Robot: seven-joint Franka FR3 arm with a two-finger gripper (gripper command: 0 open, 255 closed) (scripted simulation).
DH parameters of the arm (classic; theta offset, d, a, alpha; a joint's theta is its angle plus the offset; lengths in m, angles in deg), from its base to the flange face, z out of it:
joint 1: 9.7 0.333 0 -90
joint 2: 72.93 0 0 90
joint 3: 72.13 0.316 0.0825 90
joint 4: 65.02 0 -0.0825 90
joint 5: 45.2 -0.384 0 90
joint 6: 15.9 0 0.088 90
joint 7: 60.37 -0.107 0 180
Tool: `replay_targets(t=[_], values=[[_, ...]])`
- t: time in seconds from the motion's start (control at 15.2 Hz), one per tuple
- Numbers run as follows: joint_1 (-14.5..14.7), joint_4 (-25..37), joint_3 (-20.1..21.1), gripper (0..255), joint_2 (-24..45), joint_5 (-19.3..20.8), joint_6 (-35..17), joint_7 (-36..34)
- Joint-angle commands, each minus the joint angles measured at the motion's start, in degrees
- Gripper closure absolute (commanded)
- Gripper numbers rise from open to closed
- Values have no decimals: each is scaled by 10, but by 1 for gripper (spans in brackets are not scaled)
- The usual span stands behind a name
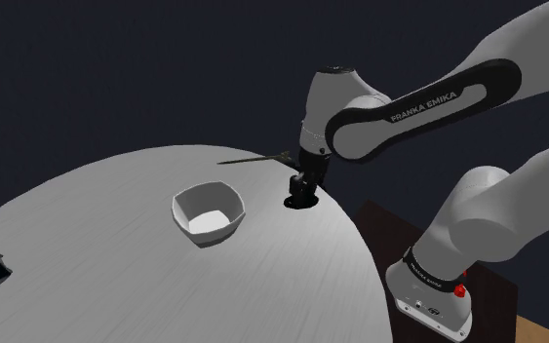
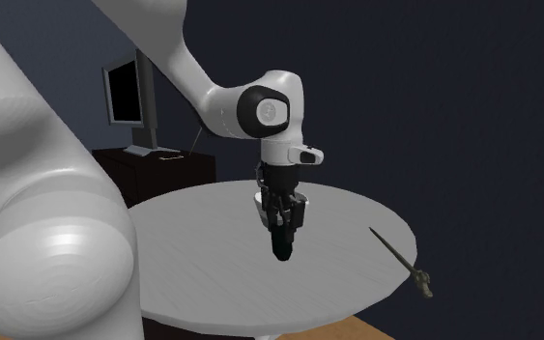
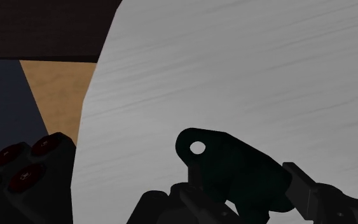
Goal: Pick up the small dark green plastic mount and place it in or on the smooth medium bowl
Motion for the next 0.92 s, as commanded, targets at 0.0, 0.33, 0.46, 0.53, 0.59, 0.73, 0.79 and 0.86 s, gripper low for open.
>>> replay_targets(t=[0.0,0.33,0.46,0.53,0.59,0.73,0.79,0.86], values=[[0,9,-2,255,-10,1,20,0],[0,32,-8,255,-37,3,69,1],[0,41,-10,255,-46,3,87,1],[0,47,-11,255,-50,4,97,2],[0,52,-12,255,-54,4,106,2],[0,63,-14,255,-61,6,124,2],[0,68,-16,255,-65,6,133,2],[0,74,-17,255,-68,7,142,2]])
